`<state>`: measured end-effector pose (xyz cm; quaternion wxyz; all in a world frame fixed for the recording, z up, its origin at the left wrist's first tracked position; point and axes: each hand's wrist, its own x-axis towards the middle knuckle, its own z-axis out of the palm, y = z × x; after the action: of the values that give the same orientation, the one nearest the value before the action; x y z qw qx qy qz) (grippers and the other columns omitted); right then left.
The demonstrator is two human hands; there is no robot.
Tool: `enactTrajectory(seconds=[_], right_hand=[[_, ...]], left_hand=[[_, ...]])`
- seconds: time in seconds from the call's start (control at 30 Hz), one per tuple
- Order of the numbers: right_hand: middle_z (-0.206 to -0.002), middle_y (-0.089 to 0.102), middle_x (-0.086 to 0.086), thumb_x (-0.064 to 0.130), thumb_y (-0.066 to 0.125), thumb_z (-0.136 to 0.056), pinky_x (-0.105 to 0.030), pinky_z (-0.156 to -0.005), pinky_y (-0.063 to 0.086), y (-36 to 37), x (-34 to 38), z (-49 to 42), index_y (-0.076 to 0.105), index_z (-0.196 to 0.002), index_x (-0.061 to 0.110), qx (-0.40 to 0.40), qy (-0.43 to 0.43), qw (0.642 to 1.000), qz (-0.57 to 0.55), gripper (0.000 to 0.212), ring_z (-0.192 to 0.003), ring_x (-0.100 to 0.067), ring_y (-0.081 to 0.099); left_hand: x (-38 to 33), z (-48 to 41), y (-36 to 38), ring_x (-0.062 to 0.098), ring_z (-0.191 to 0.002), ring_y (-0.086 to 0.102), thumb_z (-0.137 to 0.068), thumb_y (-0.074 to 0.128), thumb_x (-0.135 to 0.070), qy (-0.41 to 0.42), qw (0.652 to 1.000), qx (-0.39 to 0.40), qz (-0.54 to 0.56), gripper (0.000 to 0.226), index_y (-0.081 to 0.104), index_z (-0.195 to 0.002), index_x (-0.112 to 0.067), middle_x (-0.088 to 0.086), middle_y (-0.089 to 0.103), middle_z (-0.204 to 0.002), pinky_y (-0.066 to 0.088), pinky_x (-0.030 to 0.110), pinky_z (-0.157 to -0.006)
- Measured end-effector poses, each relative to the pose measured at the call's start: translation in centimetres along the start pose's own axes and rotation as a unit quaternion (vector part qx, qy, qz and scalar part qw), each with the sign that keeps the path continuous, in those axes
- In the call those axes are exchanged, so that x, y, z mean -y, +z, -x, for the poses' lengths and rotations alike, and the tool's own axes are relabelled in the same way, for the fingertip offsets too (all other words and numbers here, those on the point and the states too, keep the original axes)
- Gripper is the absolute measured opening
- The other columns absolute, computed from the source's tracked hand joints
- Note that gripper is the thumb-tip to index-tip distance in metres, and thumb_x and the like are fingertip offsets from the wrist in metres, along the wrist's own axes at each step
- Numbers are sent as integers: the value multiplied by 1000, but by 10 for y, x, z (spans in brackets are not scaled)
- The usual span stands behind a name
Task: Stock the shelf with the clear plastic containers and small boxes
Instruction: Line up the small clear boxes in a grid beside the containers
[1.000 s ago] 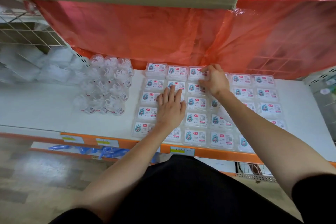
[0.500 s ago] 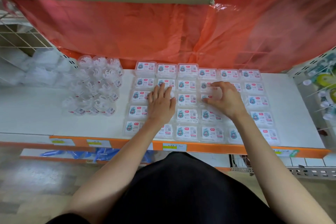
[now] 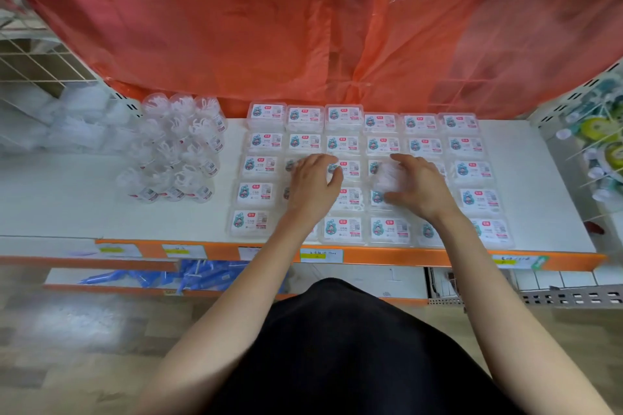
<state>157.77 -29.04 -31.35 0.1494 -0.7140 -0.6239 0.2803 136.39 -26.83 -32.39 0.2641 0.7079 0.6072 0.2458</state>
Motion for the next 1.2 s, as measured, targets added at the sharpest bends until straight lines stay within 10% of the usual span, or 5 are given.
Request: enactTrajectory(seconds=[0.23, 0.43, 0.73, 1.03, 1.2], right_hand=[[-131, 59, -5, 22, 88, -67, -34, -103, 38, 14, 43, 3, 48, -142, 19, 0, -96, 995, -19, 85, -124, -26, 49], [-131, 57, -2, 26, 86, -69, -32, -104, 38, 31, 56, 17, 54, -136, 19, -1, -147, 987, -63, 74, -121, -22, 48], [-99, 65, -5, 31, 72, -89, -24, -76, 56, 43, 49, 30, 61, -125, 11, -47, 116, 870, -478, 42, -90, -15, 65], [-89, 69, -3, 6, 71, -87, -25, -76, 56, 44, 48, 34, 63, -118, 10, -40, 78, 846, -525, 32, -79, -10, 68], [-104, 69, -1, -8, 72, -81, -29, -86, 55, 43, 50, 38, 65, -112, 10, -70, -61, 885, -457, 36, -98, -10, 66]], left_hand=[[-18, 11, -5, 14, -100, 61, -96, 55, -44, -163, 958, 93, 218, 38, 66, -117, -14, -1, 66, -109, 49, 31, -90], [-9, 26, -18, 16, -77, 67, -96, 61, -15, -228, 885, 95, 396, 14, 63, -109, -13, 4, 67, -91, 57, 24, -75], [-3, 36, -23, 25, -94, 71, -94, 64, -20, -236, 868, 55, 433, 23, 64, -115, -12, 1, 69, -103, 58, 28, -81], [-12, 40, -30, 16, -87, 71, -101, 39, -51, -244, 895, 74, 365, 36, 58, -116, -25, -6, 67, -103, 55, 28, -73], [-19, 35, -36, 20, -83, 69, -103, 34, -49, -304, 842, 35, 444, 39, 62, -97, -22, 2, 67, -97, 51, 29, -70]])
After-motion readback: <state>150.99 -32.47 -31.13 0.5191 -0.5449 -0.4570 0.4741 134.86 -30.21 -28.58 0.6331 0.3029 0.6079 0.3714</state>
